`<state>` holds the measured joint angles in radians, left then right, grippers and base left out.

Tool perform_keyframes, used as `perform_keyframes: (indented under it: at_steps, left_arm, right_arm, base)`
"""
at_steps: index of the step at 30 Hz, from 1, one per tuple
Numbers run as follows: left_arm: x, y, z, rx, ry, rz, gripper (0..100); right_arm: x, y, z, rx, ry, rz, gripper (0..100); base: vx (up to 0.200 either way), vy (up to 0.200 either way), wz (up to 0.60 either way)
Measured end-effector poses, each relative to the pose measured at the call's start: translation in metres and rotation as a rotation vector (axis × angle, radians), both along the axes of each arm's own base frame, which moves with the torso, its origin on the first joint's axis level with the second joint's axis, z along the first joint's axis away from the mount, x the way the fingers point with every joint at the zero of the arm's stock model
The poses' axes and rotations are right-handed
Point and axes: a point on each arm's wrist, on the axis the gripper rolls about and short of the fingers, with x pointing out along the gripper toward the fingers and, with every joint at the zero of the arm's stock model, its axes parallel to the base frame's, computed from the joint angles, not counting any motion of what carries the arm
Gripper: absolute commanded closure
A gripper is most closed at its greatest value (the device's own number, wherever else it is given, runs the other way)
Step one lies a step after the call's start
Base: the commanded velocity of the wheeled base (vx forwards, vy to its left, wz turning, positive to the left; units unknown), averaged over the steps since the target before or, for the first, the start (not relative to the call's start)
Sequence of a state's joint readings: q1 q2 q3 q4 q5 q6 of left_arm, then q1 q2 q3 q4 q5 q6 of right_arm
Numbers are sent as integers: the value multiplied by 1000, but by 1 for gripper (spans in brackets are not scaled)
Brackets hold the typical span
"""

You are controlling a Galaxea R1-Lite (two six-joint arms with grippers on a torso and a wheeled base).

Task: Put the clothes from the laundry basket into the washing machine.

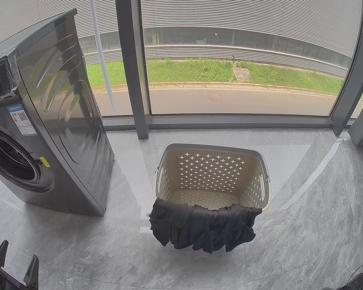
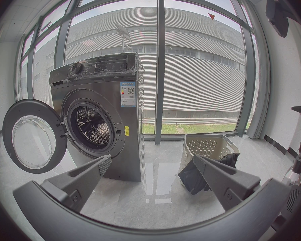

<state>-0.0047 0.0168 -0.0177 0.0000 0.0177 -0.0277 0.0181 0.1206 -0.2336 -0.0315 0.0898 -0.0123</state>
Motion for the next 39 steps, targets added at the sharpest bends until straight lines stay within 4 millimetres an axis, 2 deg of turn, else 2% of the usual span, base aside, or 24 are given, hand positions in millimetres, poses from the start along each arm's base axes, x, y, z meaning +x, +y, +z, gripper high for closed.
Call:
perform_keyframes:
  at_steps: [6, 10, 18, 26, 31, 39]
  left_arm:
    - [0, 0, 0, 0, 0, 0, 0]
    - [0, 0, 0, 0, 0, 0, 0]
    - [0, 0, 0, 0, 0, 0, 0]
    - [0, 0, 0, 8, 0, 0, 0]
    - [0, 0, 0, 21, 0, -1, 0]
    - [0, 0, 0, 25, 0, -2, 0]
  right_arm:
    - [30, 3, 20, -22, 164, 164, 0]
    - [61, 7, 30, -41, 290, 248, 0]
    - [122, 23, 34, -68, 466, 369, 0]
    - [173, 42, 14, -92, 662, 434, 0]
    - [200, 55, -7, -105, 786, 434, 0]
    - [233, 72, -37, -36, 902, 390, 0]
  base:
    - [0, 0, 0]
    - [0, 0, 0]
    - [0, 0, 0]
    - [0, 0, 0]
    - [0, 0, 0]
    - [0, 0, 0]
